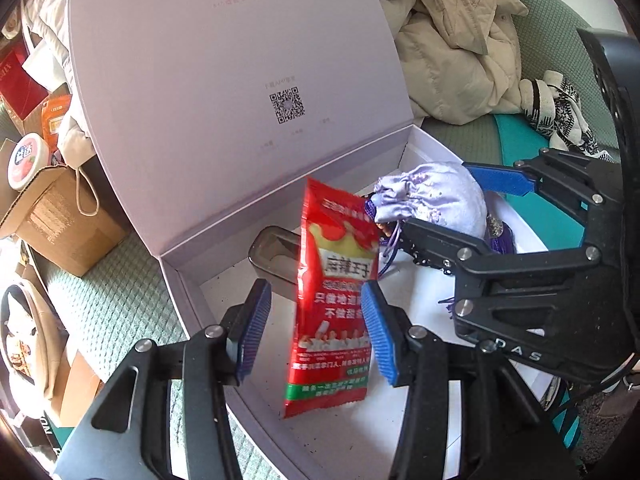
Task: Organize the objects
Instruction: 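Lower the snack bag into the box and open left tool while right releases pouch, then withdraw both open tools from the box back toward the mat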
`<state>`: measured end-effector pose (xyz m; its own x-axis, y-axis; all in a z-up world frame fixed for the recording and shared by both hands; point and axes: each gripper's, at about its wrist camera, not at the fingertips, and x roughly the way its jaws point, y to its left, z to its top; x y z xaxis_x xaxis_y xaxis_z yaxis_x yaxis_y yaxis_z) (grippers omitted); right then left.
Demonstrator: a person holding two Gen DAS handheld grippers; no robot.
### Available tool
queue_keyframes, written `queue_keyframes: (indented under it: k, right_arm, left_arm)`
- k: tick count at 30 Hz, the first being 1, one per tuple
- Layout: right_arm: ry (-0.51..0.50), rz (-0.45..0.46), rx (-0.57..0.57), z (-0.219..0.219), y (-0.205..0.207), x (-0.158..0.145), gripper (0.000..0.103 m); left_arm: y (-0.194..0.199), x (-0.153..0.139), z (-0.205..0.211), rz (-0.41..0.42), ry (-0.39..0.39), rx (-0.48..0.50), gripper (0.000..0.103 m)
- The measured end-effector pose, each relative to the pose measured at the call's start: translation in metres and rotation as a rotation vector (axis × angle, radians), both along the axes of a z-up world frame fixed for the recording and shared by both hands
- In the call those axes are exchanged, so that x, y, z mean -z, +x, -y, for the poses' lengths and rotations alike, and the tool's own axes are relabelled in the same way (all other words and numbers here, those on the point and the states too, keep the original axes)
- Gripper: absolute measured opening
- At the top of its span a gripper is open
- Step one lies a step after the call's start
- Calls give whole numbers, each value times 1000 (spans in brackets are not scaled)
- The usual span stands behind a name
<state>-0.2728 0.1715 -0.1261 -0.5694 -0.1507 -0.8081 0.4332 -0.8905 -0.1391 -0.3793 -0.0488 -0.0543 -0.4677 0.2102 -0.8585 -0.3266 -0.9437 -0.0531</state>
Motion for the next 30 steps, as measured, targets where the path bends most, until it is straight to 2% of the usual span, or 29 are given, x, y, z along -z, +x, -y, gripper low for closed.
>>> queue_keyframes:
  k: [12, 23, 30]
  right_arm:
    - [-13, -46, 5, -19, 2, -30, 64]
    - [-38, -113, 13, -27, 27, -69, 64]
    - [-48, -148, 23, -34, 49, -89, 64]
  left_arm:
    - [17, -40, 10, -53, -3, -19, 45]
    - [43, -91, 32, -128, 22, -50, 50]
    - [62, -110, 36, -144, 44, -69, 51]
